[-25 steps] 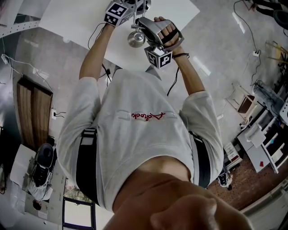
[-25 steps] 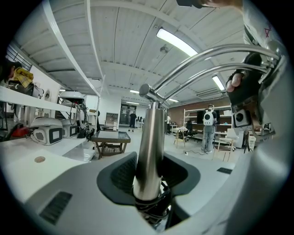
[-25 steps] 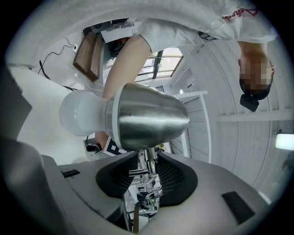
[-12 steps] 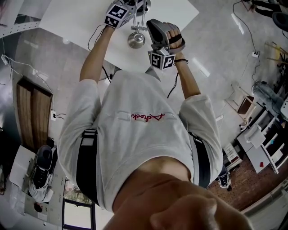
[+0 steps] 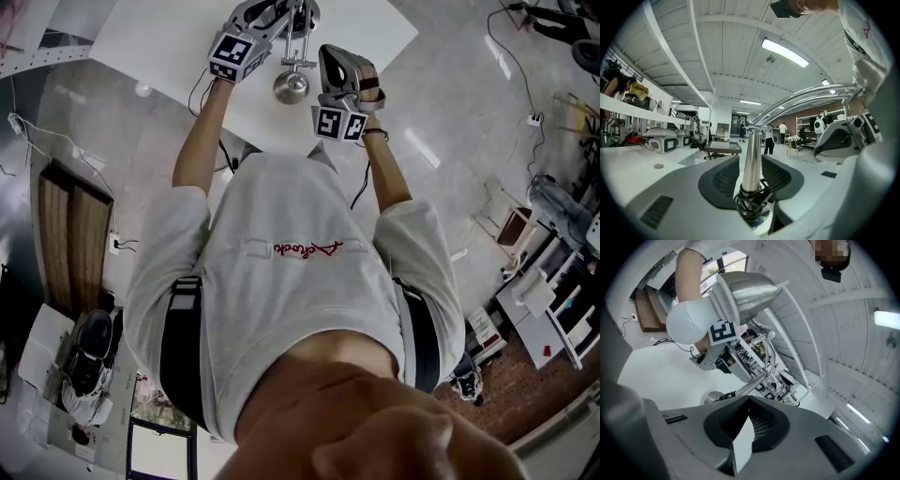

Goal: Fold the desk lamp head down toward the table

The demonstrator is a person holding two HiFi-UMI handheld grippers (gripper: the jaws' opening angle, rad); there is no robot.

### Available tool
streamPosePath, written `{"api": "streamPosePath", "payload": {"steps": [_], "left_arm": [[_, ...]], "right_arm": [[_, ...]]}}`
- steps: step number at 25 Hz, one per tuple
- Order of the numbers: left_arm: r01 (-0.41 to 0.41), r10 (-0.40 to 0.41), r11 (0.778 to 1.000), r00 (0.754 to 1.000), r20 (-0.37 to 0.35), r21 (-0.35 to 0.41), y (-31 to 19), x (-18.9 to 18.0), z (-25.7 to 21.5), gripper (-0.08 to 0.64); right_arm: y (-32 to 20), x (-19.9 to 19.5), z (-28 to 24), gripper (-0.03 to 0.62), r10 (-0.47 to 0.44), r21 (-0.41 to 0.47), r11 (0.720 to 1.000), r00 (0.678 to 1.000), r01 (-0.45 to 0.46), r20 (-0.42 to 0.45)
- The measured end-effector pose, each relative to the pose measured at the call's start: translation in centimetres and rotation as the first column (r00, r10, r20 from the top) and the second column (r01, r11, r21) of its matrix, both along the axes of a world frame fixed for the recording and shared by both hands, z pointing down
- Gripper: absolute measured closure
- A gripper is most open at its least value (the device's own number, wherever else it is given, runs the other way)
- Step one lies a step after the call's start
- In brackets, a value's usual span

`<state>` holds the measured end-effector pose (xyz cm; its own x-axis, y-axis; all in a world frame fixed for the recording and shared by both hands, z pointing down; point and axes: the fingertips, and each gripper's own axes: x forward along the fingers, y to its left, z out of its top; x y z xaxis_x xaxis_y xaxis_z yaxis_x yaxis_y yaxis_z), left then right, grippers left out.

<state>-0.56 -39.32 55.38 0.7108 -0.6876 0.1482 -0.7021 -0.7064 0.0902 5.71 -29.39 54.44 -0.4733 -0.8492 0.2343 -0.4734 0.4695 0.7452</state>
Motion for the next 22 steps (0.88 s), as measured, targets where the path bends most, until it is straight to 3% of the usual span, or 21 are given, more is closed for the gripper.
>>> {"api": "streamPosePath", "payload": {"steps": [2,6,11,14,18,20,22], "left_arm": [[0.032,-0.032,0.999,0.999,-0.007,-0.001,0.9,-1.3,0.0,0.390],[0.075,-0.075,0.997,0.997,-0.007,0.003,2.6,-3.5,0.0,0.532],[0.132,-0.132,0.991,0.991,-0.013,-0.009,5.1,-5.1,0.1,0.532],[0.138,-0.138,0.990,0.990,0.003,0.004,6.1,-5.3,-0.2,0.532],[0.143,-0.144,0.989,0.989,0.021,0.042,7.6,-5.4,-1.2,0.532],[0.135,-0.136,0.990,0.990,0.020,0.043,8.2,-5.4,-1.5,0.532],[0.136,-0.136,0.990,0.991,0.017,0.042,8.8,-5.6,-1.7,0.532]], "right_arm": [[0.0,0.2,0.0,0.572,0.019,-0.009,1.000,1.000,-0.019,0.018],[0.4,0.2,0.1,0.572,0.042,-0.031,0.999,0.998,-0.040,0.047],[1.4,0.3,0.2,0.572,0.065,-0.057,0.997,0.995,-0.061,0.080],[1.4,0.3,-0.7,0.572,0.104,-0.109,0.990,0.978,-0.085,0.180],[1.4,1.1,-2.1,0.572,0.197,-0.212,0.969,0.909,-0.125,0.367],[1.5,1.7,-2.5,0.572,0.248,-0.276,0.953,0.850,-0.127,0.465],[1.6,2.6,-2.7,0.572,0.307,-0.345,0.931,0.771,-0.121,0.559]]}}
